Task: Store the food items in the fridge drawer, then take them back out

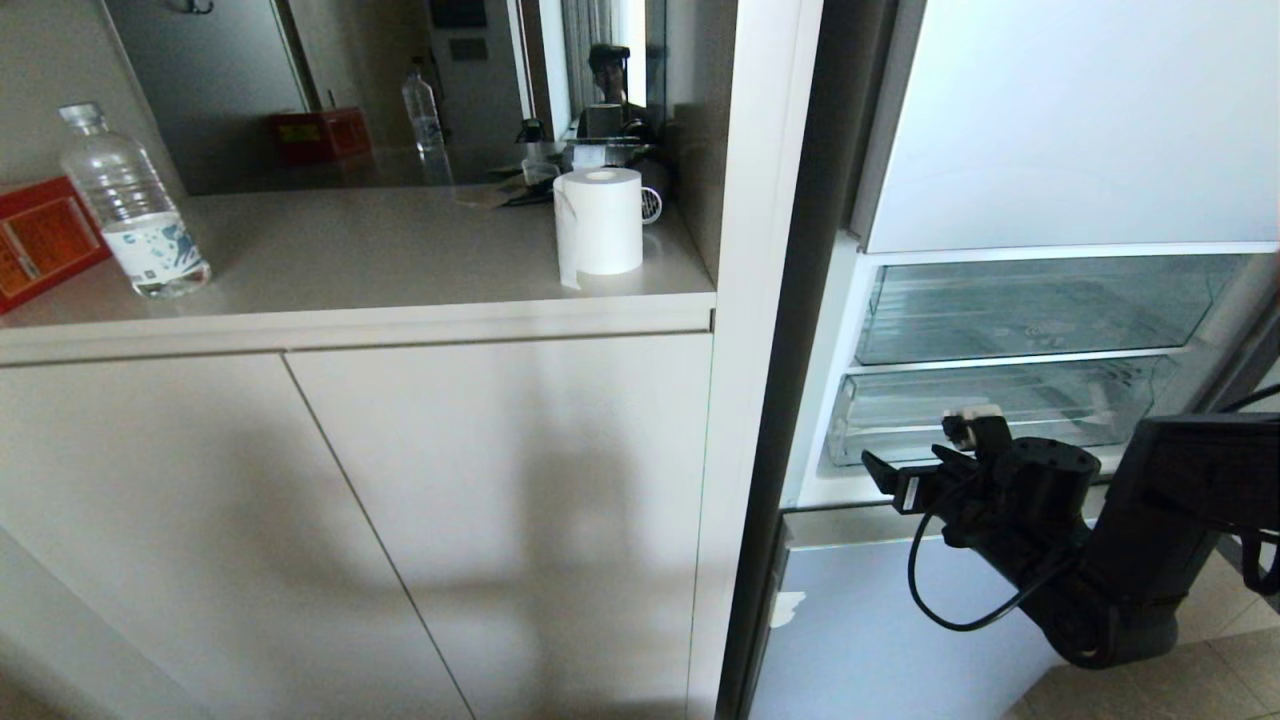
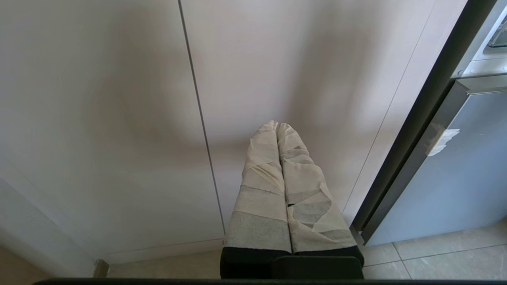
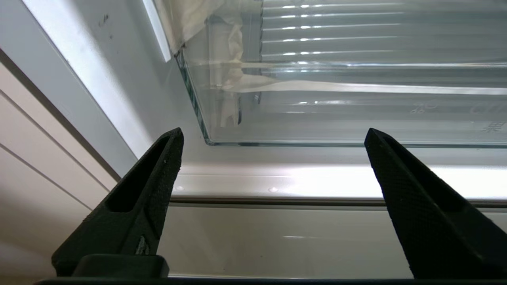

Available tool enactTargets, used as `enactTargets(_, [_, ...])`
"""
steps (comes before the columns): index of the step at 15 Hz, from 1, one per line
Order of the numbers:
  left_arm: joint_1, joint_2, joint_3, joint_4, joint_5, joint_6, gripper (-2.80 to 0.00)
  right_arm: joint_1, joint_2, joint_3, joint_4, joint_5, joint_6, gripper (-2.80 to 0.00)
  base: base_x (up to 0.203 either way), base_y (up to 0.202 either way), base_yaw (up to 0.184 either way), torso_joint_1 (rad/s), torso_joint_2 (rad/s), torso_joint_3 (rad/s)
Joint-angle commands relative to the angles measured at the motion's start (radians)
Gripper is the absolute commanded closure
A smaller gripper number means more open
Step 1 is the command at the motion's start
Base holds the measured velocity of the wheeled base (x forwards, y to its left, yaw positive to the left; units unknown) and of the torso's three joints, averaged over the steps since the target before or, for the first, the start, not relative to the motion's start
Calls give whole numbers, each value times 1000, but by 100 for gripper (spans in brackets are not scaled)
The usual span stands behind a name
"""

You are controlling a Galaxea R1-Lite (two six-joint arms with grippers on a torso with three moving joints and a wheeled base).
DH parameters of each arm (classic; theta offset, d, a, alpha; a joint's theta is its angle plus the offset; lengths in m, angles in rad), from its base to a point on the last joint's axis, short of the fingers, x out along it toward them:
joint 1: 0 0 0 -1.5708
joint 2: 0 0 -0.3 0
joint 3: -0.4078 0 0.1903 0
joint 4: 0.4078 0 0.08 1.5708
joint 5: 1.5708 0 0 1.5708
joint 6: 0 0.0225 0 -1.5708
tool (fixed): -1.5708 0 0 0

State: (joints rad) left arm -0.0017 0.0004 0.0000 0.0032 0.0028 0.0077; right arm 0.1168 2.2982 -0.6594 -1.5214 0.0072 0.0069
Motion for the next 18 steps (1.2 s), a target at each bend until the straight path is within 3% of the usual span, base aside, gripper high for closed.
enactTargets(1, [0, 1, 0, 0, 0, 0, 0, 0, 4, -8, -9, 4, 0, -280, 0, 0, 0, 0, 0, 0])
enactTargets(4, [0, 1, 0, 0, 0, 0, 0, 5, 23, -87, -9, 1, 10, -280, 0, 0, 0, 0, 0, 0])
enactTargets(13, [0, 1, 0, 0, 0, 0, 0, 51, 53, -156, -9, -5, 12, -280, 0, 0, 0, 0, 0, 0])
enactTargets(18, [0, 1, 0, 0, 0, 0, 0, 60, 84, -250, -9, -81, 8, -280, 0, 0, 0, 0, 0, 0])
